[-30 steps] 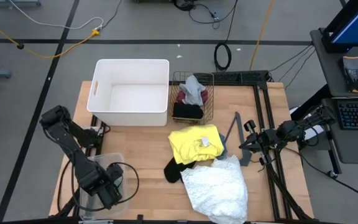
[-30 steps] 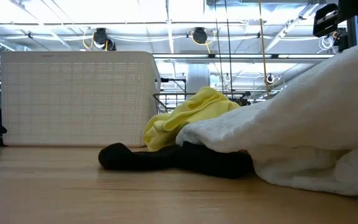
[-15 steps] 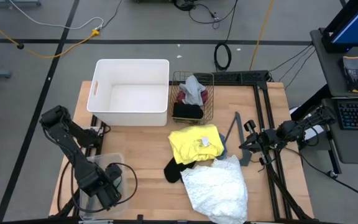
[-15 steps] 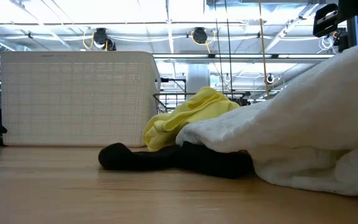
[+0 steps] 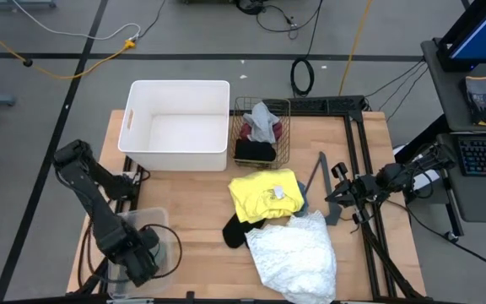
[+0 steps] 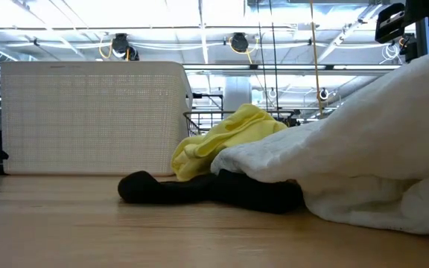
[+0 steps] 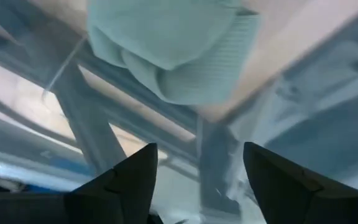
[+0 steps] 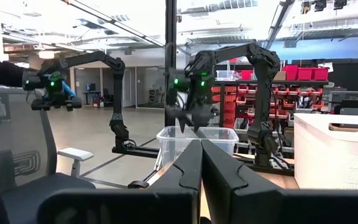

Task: Pick & Place Cloths
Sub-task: Put the black sock into the transparent bin

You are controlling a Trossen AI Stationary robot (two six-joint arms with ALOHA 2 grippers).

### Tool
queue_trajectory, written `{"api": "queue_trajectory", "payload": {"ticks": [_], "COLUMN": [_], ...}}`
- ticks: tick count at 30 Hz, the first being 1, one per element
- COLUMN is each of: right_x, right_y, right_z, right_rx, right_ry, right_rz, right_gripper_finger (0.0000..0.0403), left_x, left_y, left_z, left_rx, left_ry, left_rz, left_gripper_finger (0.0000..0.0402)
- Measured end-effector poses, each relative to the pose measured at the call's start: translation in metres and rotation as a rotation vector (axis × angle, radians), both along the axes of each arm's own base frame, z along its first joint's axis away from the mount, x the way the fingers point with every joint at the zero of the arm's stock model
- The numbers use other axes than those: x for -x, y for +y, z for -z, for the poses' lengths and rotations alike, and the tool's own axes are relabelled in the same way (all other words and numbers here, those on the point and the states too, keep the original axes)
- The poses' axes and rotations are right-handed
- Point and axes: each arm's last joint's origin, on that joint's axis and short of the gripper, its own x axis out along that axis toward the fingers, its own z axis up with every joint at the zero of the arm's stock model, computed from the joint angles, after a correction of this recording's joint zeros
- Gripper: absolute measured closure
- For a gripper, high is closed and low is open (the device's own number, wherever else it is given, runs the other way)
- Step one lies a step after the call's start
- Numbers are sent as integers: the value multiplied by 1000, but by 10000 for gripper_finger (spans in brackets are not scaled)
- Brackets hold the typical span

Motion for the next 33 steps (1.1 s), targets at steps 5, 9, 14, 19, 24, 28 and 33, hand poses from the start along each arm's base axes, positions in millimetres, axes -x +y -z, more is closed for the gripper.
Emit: {"api": "queue_trajectory", "payload": {"ticks": [5,9,14,19,24,28,33], "right_x": [0,0,0,1,3,3,3], "right_y": [0,0,0,-1,-1,-2,-1], "right_z": [0,0,0,-5,-11,-11,-11], "right_rx": [-1,-1,-2,-22,-49,-49,-44], "right_ry": [-3,-3,-4,-48,-107,-113,-111], "right_rz": [0,0,0,0,0,3,6], "right_gripper_finger": [403,403,403,403,403,403,403], "left_x": [7,10,2,-15,-45,-76,-117], "left_y": [13,25,34,41,45,46,49], "left_z": [-42,-76,-103,-113,-117,-116,-104], "left_rx": [25,9,-42,-97,-161,-197,-262], "left_ry": [-121,-298,-558,-785,-1000,-1129,-1202], "left_rz": [-89,-184,-234,-208,-135,-43,101], "left_gripper_finger": [152,151,151,151,151,151,151]}}
